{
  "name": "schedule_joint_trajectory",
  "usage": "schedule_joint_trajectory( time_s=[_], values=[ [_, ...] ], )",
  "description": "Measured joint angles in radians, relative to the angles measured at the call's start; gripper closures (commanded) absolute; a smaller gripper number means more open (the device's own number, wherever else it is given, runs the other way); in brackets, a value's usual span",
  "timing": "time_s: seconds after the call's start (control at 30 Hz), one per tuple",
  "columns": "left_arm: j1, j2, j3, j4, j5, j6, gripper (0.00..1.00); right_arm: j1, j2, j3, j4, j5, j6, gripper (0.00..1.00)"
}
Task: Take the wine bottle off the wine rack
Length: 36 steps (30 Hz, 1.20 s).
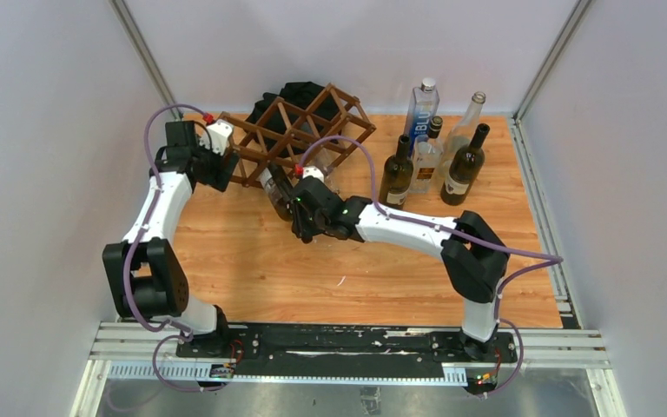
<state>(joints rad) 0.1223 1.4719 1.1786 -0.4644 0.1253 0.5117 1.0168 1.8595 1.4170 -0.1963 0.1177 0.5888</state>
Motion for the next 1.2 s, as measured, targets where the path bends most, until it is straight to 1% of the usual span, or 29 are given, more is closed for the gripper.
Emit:
schedule_joint_trajectory(
  time_s=[0.23,0.37,0.53,0.7,0.77,0.97,1.2],
  values=[
    [0.000,0.007,0.021,0.013,-0.019,-0.007,0.05,0.000,-0.097,-0.079,-0.019,-0.055,0.024,1.00],
    [0.001,-0.034,0.028,-0.031,0.019,0.021,0.02,0.000,-0.182,-0.126,-0.056,-0.083,0.042,1.00],
    [0.001,-0.183,0.014,-0.134,0.144,0.114,0.00,0.000,-0.256,-0.156,-0.099,-0.117,0.056,1.00],
    [-0.008,-0.344,-0.067,-0.237,0.312,0.245,0.00,0.001,-0.288,-0.156,-0.133,-0.144,0.065,1.00],
    [-0.039,-0.390,-0.121,-0.288,0.358,0.322,0.00,0.001,-0.297,-0.154,-0.151,-0.151,0.065,1.00],
    [-0.204,-0.468,-0.225,-0.380,0.429,0.524,0.00,-0.012,-0.305,-0.112,-0.252,-0.219,0.045,1.00],
    [-0.369,-0.551,-0.268,-0.401,0.411,0.689,0.00,-0.020,-0.313,-0.033,-0.327,-0.328,-0.010,1.00]
  ],
)
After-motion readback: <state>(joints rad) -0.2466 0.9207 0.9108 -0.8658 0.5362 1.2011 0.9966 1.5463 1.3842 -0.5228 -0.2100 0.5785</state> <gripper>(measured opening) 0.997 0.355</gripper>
